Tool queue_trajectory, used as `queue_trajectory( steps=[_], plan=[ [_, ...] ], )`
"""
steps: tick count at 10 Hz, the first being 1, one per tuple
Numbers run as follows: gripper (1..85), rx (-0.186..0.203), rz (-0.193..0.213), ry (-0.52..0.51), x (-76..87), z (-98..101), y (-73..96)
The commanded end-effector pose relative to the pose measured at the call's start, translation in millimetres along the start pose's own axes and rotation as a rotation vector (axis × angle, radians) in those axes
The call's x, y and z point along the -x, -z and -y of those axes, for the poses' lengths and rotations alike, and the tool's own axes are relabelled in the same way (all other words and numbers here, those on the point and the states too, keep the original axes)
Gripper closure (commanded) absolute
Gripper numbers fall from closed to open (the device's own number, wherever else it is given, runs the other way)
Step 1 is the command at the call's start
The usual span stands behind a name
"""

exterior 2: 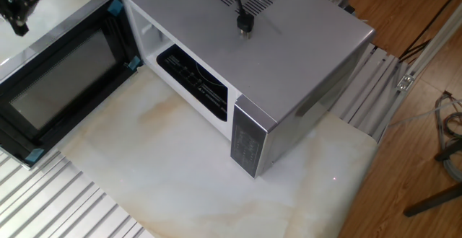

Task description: Close the microwave door

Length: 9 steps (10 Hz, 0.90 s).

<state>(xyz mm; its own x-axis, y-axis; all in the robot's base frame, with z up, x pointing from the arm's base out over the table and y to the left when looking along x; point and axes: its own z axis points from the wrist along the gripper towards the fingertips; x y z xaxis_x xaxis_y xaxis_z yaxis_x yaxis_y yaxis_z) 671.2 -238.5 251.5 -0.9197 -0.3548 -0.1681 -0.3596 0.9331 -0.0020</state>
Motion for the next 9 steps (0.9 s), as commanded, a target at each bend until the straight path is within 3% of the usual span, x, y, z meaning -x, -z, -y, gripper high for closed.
queue_trajectory(
  steps=[1, 6, 9],
  plan=[
    [84.7, 0.041, 0.039, 0.001, 9.1, -11.2, -14.5],
    [84.7, 0.055, 0.036, -0.042, 15.4, -23.7, -21.4],
    [84.7, 0.044, 0.027, -0.054, 20.6, -28.3, -23.5]
  ],
)
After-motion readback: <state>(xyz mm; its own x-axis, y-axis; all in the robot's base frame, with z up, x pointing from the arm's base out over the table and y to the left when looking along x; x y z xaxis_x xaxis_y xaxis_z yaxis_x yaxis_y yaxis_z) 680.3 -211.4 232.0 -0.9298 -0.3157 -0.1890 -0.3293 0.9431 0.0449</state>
